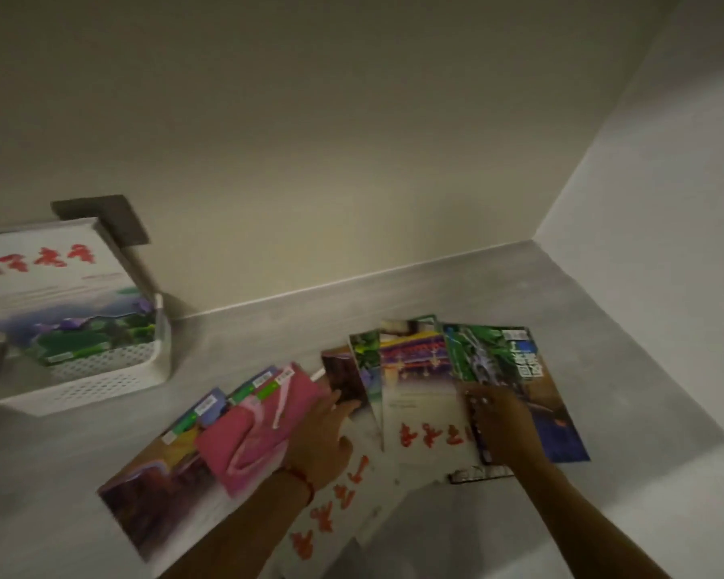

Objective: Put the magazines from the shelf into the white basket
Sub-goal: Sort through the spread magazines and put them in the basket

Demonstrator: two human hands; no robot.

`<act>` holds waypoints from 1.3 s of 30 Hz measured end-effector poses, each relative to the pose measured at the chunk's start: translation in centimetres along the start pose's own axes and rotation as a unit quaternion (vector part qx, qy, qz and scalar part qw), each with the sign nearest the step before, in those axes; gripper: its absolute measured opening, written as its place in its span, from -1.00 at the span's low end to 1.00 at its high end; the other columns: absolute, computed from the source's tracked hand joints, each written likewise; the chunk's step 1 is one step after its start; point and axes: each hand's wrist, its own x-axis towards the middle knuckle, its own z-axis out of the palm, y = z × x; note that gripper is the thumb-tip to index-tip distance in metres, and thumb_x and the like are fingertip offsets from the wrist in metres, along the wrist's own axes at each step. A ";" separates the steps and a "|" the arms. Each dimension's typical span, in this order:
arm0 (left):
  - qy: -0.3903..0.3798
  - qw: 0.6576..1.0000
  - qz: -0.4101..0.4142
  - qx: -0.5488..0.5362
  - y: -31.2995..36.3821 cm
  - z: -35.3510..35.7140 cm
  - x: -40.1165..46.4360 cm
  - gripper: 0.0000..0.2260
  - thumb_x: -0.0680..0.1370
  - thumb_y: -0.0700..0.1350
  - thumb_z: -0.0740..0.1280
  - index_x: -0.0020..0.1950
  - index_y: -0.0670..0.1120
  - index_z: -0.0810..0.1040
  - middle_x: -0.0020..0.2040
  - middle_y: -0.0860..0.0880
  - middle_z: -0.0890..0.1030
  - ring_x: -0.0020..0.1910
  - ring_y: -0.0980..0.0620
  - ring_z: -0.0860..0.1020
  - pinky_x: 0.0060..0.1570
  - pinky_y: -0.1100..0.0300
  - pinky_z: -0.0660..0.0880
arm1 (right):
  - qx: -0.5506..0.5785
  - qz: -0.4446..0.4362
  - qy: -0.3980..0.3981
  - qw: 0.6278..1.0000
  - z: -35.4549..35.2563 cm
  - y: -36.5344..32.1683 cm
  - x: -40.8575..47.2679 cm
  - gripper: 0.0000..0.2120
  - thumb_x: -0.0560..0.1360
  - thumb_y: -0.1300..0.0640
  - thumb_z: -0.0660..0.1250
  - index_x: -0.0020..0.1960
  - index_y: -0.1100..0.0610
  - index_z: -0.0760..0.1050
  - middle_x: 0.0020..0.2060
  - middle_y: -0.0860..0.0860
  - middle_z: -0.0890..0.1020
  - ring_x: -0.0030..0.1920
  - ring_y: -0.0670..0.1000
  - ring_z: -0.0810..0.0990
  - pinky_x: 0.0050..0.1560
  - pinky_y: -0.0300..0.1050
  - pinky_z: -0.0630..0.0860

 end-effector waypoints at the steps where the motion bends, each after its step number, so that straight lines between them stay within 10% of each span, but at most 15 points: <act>1: -0.024 1.000 -0.002 0.011 1.4 1.6 0.6 -0.40 0.52 -0.10 0.29 0.55 0.10 0.25 0.62 -0.01 0.14 0.59 -0.04 0.12 0.57 0.04 0.12 | -0.039 0.034 0.009 0.999 -0.9 2.5 0.4 -0.74 0.60 0.07 0.20 0.26 0.06 0.49 0.14 0.09 0.62 0.12 0.12 0.59 0.09 0.03 0.53; 6: -0.096 0.995 -0.018 0.035 5.8 6.9 1.8 -0.37 0.54 -0.08 0.29 0.58 0.14 0.16 0.64 0.01 -0.02 0.62 -0.05 -0.02 0.59 0.03 0.05 | -0.044 0.281 -0.040 0.958 -2.3 9.6 0.4 -0.17 0.45 -0.31 0.31 0.51 0.15 0.13 0.40 0.28 0.29 0.37 0.32 0.29 0.34 0.25 0.33; 14: -0.157 0.980 -0.034 0.119 5.5 9.0 0.9 -0.22 0.54 -0.15 0.25 0.59 0.22 -0.14 0.63 0.01 -0.26 0.61 -0.08 -0.24 0.59 -0.06 -0.14 | -0.022 0.310 0.003 0.951 -1.9 11.9 0.3 -0.15 0.28 -0.20 0.55 0.32 0.25 0.27 0.26 0.26 0.36 0.27 0.27 0.36 0.20 0.21 0.43; 21: -0.142 0.981 -0.020 0.129 7.6 6.0 1.4 -0.32 0.57 -0.16 0.23 0.61 0.14 0.00 0.65 -0.01 -0.13 0.63 -0.10 -0.11 0.59 -0.05 0.01 | 0.271 0.094 0.058 0.956 -6.5 12.3 -0.9 -0.73 0.61 0.12 0.26 0.29 0.08 0.39 0.06 0.12 0.60 -0.04 0.08 0.60 -0.18 -0.04 0.61; 26: 0.127 0.978 0.147 0.075 13.7 -0.8 2.2 -0.42 0.54 -0.21 0.31 0.55 -0.01 0.27 0.58 -0.13 0.24 0.54 -0.16 0.24 0.50 -0.08 0.29 | 0.293 -0.073 0.030 0.953 -15.0 8.8 0.1 -0.83 0.54 0.11 0.38 0.06 -0.15 0.58 -0.11 -0.07 0.71 -0.11 -0.03 0.69 -0.25 -0.18 0.61; 30: 0.274 0.926 0.226 0.131 16.7 -7.0 2.3 -0.35 0.57 0.02 0.31 0.59 -0.08 0.15 0.60 -0.19 0.15 0.56 -0.23 0.16 0.55 -0.09 0.09 | 0.250 -0.230 -0.025 0.940 -20.0 1.4 0.7 -0.76 0.41 -0.07 0.44 0.08 -0.18 0.63 -0.03 -0.20 0.70 0.01 -0.16 0.66 -0.05 -0.21 0.61; 34: 0.180 0.948 0.211 0.154 14.5 -11.8 0.7 -0.36 0.59 0.18 0.24 0.60 0.05 0.10 0.49 -0.09 0.39 0.47 -0.14 0.34 0.48 0.03 0.24 | 0.195 -0.352 -0.093 0.911 -20.6 -8.7 0.5 -0.70 0.36 -0.13 0.48 0.07 -0.13 0.65 -0.04 -0.23 0.70 -0.03 -0.20 0.67 -0.10 -0.39 0.57; 39: 0.070 0.946 0.137 -0.285 8.0 -15.2 -3.7 -0.71 0.61 -0.23 0.31 0.34 -0.13 0.51 0.10 -0.06 0.69 0.03 0.12 0.63 0.08 0.12 0.58 | 0.143 -0.407 -0.021 0.902 -17.4 -19.1 0.5 -0.65 0.33 -0.22 0.46 -0.08 0.04 0.61 -0.24 -0.05 0.70 -0.22 -0.10 0.66 -0.21 -0.21 0.57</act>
